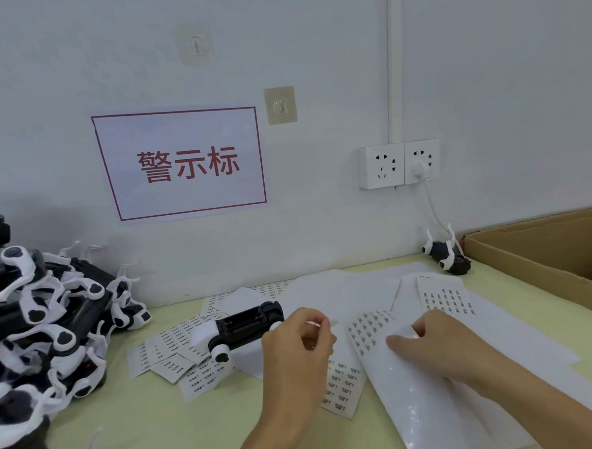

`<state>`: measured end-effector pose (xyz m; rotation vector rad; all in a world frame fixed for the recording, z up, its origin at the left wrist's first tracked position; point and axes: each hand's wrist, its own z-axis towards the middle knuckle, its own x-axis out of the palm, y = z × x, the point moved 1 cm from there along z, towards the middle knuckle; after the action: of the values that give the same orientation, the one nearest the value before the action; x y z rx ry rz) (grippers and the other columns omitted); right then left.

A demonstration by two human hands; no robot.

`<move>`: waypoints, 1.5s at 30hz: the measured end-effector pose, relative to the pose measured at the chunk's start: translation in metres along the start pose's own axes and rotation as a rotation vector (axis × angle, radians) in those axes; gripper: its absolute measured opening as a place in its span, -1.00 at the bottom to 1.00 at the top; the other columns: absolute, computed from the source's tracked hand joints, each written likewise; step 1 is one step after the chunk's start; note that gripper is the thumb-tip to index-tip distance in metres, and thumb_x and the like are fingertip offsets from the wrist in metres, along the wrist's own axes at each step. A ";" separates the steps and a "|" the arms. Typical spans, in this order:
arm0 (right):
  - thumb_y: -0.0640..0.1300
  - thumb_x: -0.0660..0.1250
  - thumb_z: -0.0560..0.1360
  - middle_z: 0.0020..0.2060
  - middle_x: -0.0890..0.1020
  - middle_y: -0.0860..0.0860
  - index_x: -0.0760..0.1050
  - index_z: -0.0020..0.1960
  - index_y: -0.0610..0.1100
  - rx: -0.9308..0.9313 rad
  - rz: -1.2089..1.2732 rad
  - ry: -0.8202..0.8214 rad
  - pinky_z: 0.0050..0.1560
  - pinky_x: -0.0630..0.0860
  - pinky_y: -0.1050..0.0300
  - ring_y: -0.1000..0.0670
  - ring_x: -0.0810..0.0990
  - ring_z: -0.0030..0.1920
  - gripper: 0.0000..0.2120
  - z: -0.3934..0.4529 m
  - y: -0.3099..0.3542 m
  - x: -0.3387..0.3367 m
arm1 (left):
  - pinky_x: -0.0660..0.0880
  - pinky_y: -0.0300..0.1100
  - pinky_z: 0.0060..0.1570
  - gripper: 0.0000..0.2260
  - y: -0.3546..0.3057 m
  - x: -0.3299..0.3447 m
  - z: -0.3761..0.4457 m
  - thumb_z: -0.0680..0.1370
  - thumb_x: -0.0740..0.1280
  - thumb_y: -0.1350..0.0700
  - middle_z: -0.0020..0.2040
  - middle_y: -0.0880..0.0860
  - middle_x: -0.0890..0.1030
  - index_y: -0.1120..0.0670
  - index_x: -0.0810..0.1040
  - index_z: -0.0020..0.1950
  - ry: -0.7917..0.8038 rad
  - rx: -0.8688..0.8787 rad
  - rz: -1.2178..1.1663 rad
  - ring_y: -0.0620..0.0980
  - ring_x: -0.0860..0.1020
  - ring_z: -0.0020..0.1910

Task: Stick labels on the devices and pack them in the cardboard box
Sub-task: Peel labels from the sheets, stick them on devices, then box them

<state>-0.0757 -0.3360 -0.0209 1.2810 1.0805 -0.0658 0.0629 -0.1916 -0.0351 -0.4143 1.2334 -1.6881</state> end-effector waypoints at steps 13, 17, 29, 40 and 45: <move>-0.14 0.32 0.58 -0.30 0.70 -0.03 0.71 -0.14 -0.16 -0.150 0.476 0.115 -0.27 0.51 0.25 0.05 0.66 -0.30 -0.77 -0.011 0.018 0.028 | 0.57 -0.28 -0.19 -0.79 0.006 0.006 -0.007 0.52 0.43 0.31 -0.29 -0.17 0.64 0.00 0.64 -0.18 0.086 0.214 0.025 -0.10 0.65 -0.21; -0.23 0.35 0.55 -0.26 0.70 -0.13 0.70 -0.12 -0.26 -0.132 0.654 0.158 -0.29 0.49 0.22 -0.02 0.65 -0.28 -0.82 -0.014 0.019 0.026 | 0.58 -0.29 -0.16 -0.73 0.008 0.006 -0.007 0.52 0.43 0.30 -0.26 -0.19 0.65 -0.09 0.61 -0.15 0.090 0.217 0.028 -0.13 0.66 -0.16; -0.20 0.39 0.53 -0.39 0.67 -0.03 0.68 -0.20 -0.13 -0.213 0.555 -0.046 -0.36 0.49 0.30 0.09 0.58 -0.42 -0.84 -0.011 0.016 0.031 | 0.55 -0.28 -0.14 -0.86 0.003 -0.003 0.000 0.55 0.41 0.15 -0.19 -0.18 0.65 -0.09 0.59 0.00 0.103 0.270 0.103 -0.16 0.62 -0.13; -0.09 0.40 0.54 -0.37 0.65 0.10 0.64 -0.19 -0.05 -0.364 0.405 -0.052 -0.30 0.43 0.42 0.18 0.54 -0.38 -0.86 -0.014 0.014 0.035 | 0.32 -0.11 0.20 -0.54 0.009 -0.078 0.045 0.56 0.24 0.00 0.21 -0.07 0.50 -0.07 0.24 0.45 0.314 0.092 1.169 0.03 0.45 0.23; -0.11 0.40 0.54 -0.25 0.66 0.11 0.62 -0.17 -0.04 -0.476 0.338 -0.050 -0.12 0.48 0.36 0.16 0.59 -0.19 -0.88 -0.017 0.025 0.036 | 0.46 -0.17 -0.17 -0.59 0.009 -0.091 0.054 0.55 0.35 -0.02 0.10 -0.05 0.56 -0.10 0.33 0.37 0.312 -0.049 0.885 -0.03 0.59 -0.08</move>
<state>-0.0519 -0.2957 -0.0252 1.0035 0.7631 0.3911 0.1496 -0.1442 0.0029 0.3569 1.3947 -0.9671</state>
